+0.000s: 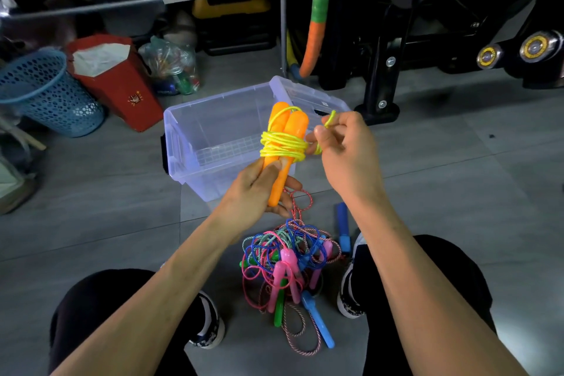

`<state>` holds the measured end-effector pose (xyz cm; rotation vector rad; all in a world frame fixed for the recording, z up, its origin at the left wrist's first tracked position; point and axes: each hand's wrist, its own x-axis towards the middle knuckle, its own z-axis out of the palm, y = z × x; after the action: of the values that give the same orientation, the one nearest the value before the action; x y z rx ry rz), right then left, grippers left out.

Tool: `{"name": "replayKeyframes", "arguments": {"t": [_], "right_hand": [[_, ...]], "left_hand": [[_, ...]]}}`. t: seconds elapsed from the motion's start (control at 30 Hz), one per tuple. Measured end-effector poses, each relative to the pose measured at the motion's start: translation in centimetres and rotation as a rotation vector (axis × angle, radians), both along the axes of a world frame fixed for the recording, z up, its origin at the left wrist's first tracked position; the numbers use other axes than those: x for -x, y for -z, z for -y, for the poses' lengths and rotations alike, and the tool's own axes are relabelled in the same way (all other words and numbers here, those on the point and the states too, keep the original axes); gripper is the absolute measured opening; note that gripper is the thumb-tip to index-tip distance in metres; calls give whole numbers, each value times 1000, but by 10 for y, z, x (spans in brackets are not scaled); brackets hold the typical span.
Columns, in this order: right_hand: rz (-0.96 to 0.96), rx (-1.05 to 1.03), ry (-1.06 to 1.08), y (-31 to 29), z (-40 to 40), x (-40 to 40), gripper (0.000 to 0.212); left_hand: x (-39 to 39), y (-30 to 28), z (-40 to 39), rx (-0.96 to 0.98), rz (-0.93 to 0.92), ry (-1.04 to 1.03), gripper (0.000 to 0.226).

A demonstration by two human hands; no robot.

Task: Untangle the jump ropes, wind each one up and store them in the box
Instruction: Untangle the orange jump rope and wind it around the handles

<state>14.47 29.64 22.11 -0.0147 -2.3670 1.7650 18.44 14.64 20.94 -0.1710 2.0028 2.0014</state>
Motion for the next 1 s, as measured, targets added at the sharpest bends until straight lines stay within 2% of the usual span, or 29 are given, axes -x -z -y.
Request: {"name": "replayKeyframes", "arguments": {"t": [0.1,0.23,0.3,0.4,0.6,0.77,0.87,1.0], "right_hand": [[90,179,-6,1,2,1,10],[195,362,-7,0,3,2,28],[119,270,13,1,4,1,25],[-96,-10,54,4,5,0,9],[-466,-447,101,12,15,-5,9],[-503,-618,3,19,25,-6,29],[-497,-618,-88,21,28,-9,39],[-473,-599,-134,22,28,-13,40]], "left_hand": [[5,-1,4,-97,79,-59,27],[7,-2,9,-167,153,-90,29],[5,-2,12,-135,152,-71,28],[1,-2,11,23,77,1,24],[-4,0,6,401,-217,33,25],[-9,5,10,579,-330,-13,26],[-6,11,19,661,-386,-39,24],[-8,15,21,706,-471,-86,25]]}}
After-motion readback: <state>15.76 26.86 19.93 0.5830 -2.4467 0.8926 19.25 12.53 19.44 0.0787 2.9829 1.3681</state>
